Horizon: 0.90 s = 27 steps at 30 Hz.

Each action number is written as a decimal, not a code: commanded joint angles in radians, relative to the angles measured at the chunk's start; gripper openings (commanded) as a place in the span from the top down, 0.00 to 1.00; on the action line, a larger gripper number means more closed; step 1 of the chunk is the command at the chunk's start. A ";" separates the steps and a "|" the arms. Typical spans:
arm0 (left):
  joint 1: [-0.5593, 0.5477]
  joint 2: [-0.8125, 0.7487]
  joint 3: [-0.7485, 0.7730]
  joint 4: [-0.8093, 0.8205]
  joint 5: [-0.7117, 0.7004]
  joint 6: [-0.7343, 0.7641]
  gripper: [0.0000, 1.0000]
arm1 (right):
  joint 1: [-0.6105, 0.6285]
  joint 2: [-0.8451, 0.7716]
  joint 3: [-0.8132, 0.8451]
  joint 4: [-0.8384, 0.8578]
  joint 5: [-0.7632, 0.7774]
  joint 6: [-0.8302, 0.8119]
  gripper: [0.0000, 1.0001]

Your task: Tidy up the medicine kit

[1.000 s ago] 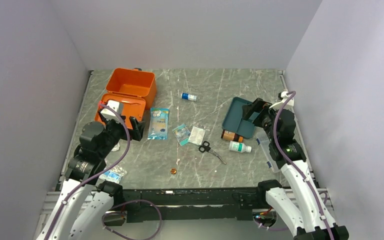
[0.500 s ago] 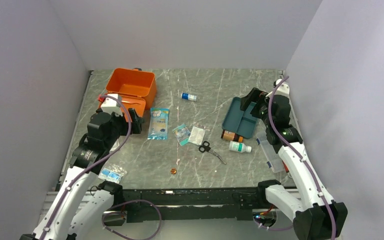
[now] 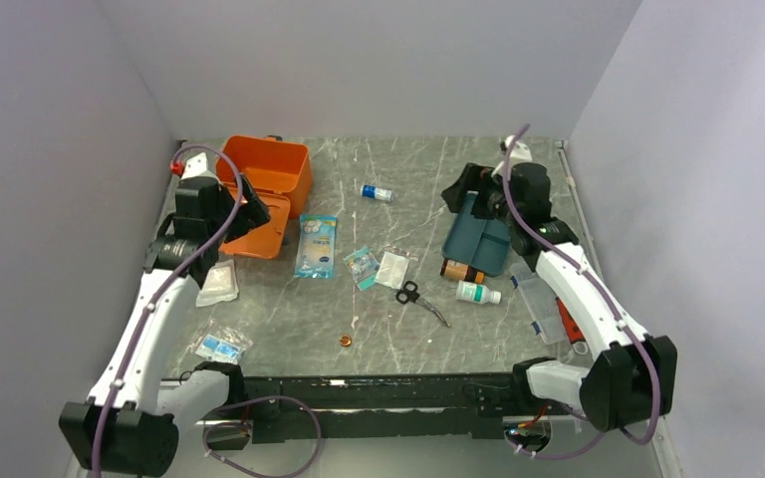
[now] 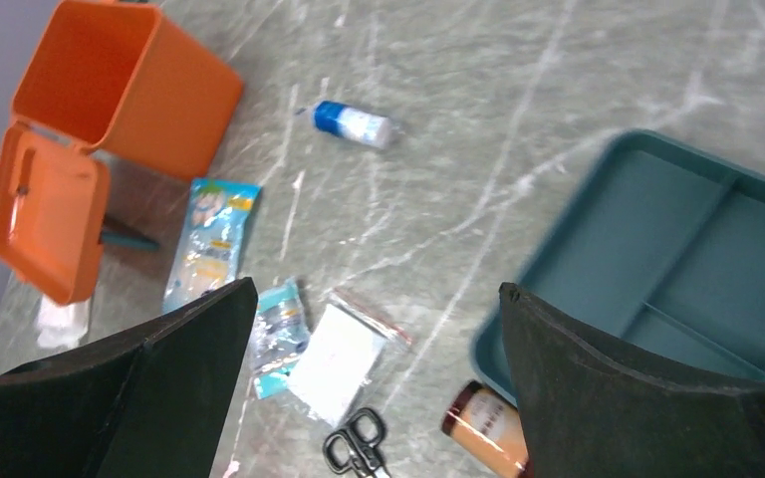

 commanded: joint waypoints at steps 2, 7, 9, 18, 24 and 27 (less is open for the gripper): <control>0.100 0.086 0.049 -0.001 0.093 -0.130 0.01 | 0.130 0.090 0.156 -0.022 -0.018 -0.106 0.06; 0.181 0.174 0.051 0.033 0.195 -0.193 0.01 | 0.233 0.182 0.226 -0.023 0.056 -0.118 0.08; 0.194 0.206 0.056 0.033 0.226 -0.211 0.01 | 0.270 0.227 0.254 -0.009 0.066 -0.106 0.09; 0.207 0.318 0.134 0.044 0.244 -0.308 0.01 | 0.399 0.426 0.394 0.014 0.145 -0.071 0.11; 0.207 0.409 0.241 0.054 0.289 -0.367 0.01 | 0.439 0.443 0.376 0.038 0.171 -0.054 0.11; 0.207 0.455 0.300 0.061 0.308 -0.395 0.01 | 0.442 0.420 0.333 0.050 0.209 -0.042 0.12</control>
